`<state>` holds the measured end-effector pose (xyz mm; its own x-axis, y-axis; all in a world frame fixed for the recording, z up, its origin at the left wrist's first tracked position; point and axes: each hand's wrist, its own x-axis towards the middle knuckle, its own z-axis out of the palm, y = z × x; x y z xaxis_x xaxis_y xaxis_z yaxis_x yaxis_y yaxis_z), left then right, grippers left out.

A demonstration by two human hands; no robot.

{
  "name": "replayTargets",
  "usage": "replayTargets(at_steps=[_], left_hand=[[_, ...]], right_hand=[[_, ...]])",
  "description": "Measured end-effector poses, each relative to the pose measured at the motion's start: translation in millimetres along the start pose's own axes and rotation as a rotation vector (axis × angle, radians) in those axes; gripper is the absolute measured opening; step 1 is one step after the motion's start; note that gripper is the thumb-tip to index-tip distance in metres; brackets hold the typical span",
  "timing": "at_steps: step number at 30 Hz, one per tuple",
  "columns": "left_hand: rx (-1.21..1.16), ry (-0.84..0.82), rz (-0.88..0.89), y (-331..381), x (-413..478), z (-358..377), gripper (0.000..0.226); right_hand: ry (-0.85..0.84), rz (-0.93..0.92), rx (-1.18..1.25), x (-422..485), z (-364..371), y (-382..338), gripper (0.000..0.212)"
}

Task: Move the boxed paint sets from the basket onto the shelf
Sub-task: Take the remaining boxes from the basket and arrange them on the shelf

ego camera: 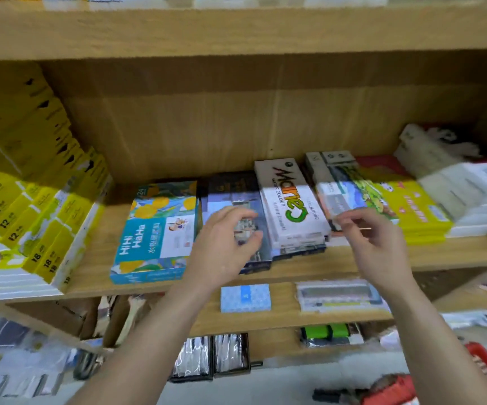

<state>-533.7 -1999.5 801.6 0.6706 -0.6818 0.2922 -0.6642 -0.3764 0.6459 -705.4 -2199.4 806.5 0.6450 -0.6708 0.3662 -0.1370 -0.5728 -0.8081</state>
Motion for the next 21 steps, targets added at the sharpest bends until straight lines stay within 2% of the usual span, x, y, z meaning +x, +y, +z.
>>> replayTargets(at_steps=[4, 6, 11, 15, 18, 21], left_hand=[[0.320, -0.253, 0.083, -0.9, 14.2, 23.4, 0.096], [0.446, -0.266, 0.120, -10.5, 11.3, 28.6, 0.108], [0.540, -0.236, 0.169, -24.1, 8.3, 29.5, 0.103], [0.547, -0.235, 0.143, -29.4, 6.5, 25.5, 0.091], [0.576, -0.225, 0.111, -29.2, 2.9, 27.6, 0.093], [0.611, -0.171, 0.094, -24.9, 3.4, 32.8, 0.091]], right_hand=[[-0.059, 0.232, -0.102, -25.7, 6.2, 24.6, 0.015], [-0.047, 0.291, -0.137, -36.3, 18.7, 26.6, 0.019], [-0.029, 0.320, -0.190, -52.8, 46.4, 11.5, 0.050], [0.002, 0.404, -0.064, -55.5, 52.7, 6.9, 0.054], [-0.012, 0.493, 0.049, -51.6, 57.2, 3.6, 0.067], [-0.011, 0.513, 0.068, -45.8, 58.7, 0.5, 0.065]])
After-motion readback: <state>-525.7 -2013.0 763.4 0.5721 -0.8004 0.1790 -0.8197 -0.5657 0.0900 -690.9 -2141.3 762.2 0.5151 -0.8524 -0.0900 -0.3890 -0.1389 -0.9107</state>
